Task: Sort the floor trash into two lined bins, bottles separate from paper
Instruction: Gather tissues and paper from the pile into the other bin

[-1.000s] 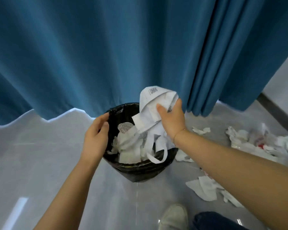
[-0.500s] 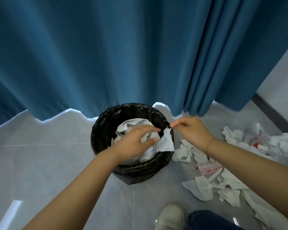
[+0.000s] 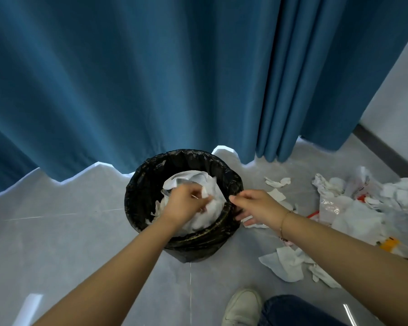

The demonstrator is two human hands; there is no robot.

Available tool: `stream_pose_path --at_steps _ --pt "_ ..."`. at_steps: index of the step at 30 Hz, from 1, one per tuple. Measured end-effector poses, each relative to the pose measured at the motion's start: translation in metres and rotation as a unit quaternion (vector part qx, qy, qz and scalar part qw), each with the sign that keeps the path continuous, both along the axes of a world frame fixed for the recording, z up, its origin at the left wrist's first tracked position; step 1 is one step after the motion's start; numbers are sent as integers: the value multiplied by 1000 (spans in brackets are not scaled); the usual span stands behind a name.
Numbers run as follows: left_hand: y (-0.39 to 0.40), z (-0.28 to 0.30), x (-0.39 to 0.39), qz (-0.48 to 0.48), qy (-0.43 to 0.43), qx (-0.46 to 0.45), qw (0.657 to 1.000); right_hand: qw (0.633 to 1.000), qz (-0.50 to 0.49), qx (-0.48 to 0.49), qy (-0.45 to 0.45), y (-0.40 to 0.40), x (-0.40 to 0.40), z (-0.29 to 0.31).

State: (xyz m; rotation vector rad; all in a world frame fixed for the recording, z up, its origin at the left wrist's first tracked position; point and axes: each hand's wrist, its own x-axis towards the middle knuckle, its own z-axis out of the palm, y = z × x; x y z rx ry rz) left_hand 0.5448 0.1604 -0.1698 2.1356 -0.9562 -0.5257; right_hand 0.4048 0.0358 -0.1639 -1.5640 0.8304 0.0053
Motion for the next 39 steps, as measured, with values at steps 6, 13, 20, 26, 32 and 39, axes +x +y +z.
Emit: stream_pose_path --at_steps 6,13,20,26,32,39 --pt "16 -11 44 85 -102 169 977 999 -37 22 4 8 -2 -1" --pt "33 -1 43 71 -26 188 979 999 -28 43 15 12 -6 7" --pt "30 43 19 14 -126 109 986 998 37 33 34 -18 -37 40" --pt "-19 77 -4 -153 -340 118 920 995 66 -39 63 -79 -76 74" --pt "-105 73 -38 -341 -350 172 855 991 14 -79 105 -137 -109 62" --pt "-195 -13 -63 -468 -396 309 727 980 50 -84 174 -175 -135 17"
